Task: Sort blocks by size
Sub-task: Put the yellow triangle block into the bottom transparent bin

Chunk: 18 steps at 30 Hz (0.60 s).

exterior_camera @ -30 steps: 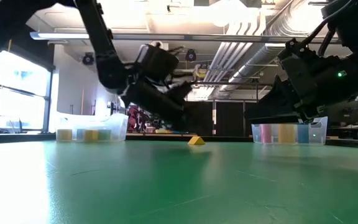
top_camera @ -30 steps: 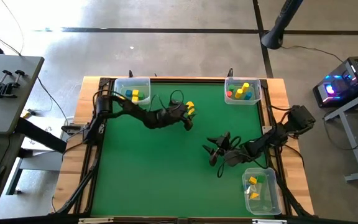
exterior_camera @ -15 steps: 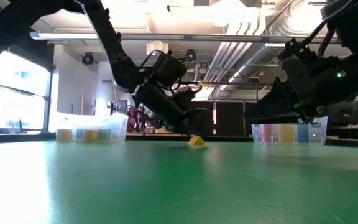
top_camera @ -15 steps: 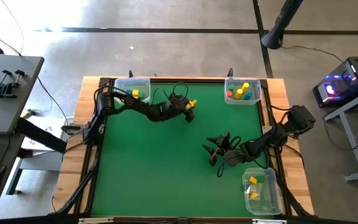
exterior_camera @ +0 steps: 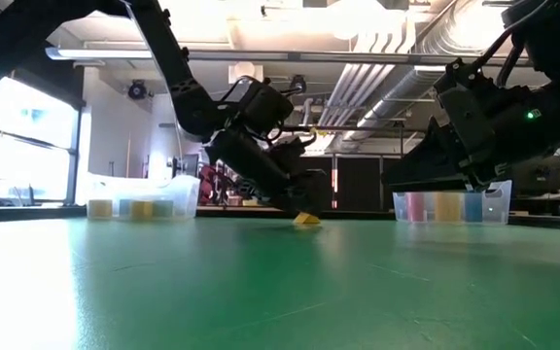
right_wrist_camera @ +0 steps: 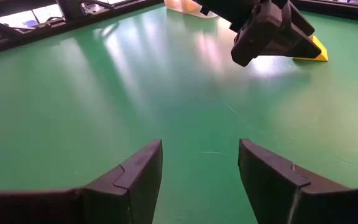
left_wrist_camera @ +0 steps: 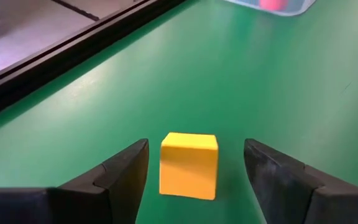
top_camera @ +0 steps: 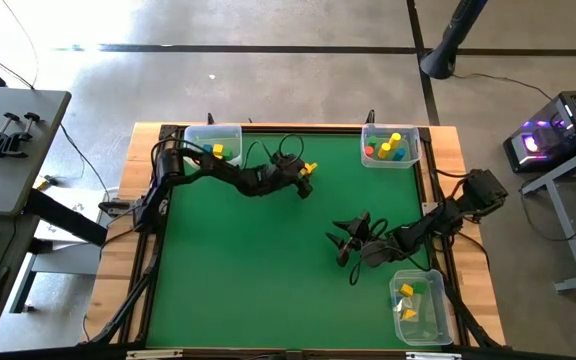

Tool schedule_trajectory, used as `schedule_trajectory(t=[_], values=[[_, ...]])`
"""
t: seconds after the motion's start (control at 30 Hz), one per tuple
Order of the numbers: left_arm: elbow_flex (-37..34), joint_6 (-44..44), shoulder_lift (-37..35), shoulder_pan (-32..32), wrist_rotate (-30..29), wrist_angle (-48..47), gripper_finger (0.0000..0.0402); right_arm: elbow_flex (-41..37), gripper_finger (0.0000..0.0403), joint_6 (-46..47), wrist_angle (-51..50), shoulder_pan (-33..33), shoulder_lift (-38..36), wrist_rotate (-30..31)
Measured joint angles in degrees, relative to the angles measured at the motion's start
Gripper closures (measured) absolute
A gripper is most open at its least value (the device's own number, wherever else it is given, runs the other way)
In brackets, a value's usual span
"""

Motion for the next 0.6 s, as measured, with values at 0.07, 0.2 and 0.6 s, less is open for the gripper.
schedule_trajectory(t=[0.07, 0.2, 0.6], values=[[0.0, -0.9, 0.0, 0.0, -0.1, 0.3, 0.0156, 0.0, 0.0201, 0.0, 0.0, 0.0, 0.0, 0.0], [0.0, -1.2, 0.2, 0.0, -0.2, 0.4, 0.0156, 0.0, 0.0201, 0.0, 0.0, 0.0, 0.0, 0.0], [5.8, -0.6, 6.5, -2.5, -6.4, -1.3, 0.0157, 0.0, 0.0201, 0.0, 0.1, 0.0, 0.0, 0.0]])
